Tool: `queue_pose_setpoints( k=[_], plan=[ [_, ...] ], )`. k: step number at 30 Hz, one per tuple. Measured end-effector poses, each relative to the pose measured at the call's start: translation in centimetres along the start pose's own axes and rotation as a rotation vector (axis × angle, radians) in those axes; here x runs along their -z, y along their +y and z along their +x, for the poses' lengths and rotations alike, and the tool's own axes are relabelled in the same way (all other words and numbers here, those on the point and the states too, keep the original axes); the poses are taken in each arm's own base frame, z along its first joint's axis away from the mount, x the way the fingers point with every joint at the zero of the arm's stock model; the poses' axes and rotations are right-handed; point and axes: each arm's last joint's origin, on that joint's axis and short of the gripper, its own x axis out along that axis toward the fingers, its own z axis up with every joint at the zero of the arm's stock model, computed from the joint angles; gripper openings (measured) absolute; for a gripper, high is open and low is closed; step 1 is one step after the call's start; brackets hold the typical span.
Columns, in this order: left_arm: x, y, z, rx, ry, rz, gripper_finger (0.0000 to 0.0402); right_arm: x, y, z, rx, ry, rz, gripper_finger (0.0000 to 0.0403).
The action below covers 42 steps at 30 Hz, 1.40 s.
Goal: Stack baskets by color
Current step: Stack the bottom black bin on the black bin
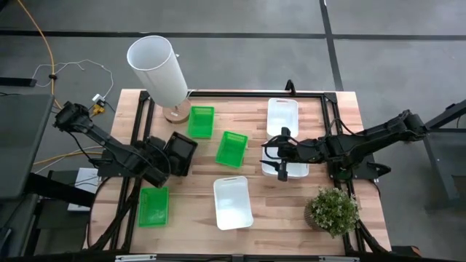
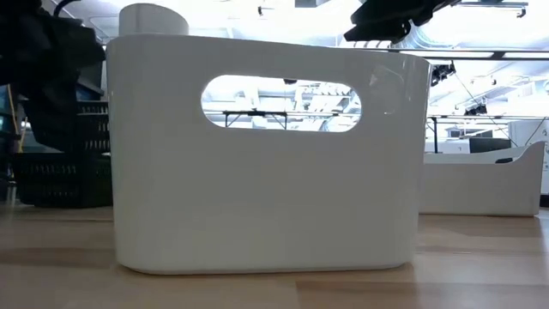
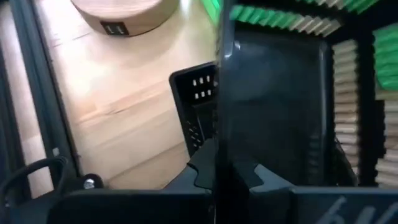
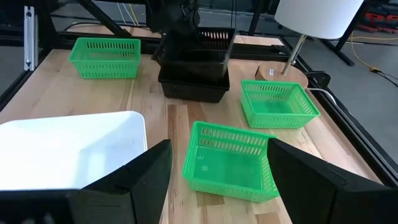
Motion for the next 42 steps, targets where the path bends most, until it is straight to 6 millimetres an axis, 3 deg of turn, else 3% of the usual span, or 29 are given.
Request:
queue_pose_setpoints(
  k=[13, 19, 29, 34, 42],
  plan=[
    [1.5, -2.0, 1.4, -0.072, 0.034, 0.063, 0.0000, 0.1, 0.0, 0.0, -0.004, 0.007, -0.003, 0.0252],
    [2.2, -3.5, 2.1, -0.026, 0.040, 0.057, 0.0000, 0.1, 0.0, 0.0, -0.004, 0.007, -0.003, 0.0252],
    [2.1, -3.4, 2.1, -0.028, 0.054, 0.086, 0.0003, 0.1, 0.0, 0.0, -0.004, 0.008, -0.008, 0.0252],
    [2.2, -3.4, 2.1, -0.028, 0.056, 0.122, 0.0031, 0.1, 0.0, 0.0, -0.004, 0.008, -0.008, 0.0252],
    [1.9, -3.2, 1.8, -0.010, 0.057, 0.156, 0.0116, 0.1, 0.0, 0.0, -0.004, 0.008, -0.005, 0.0252]
  ],
)
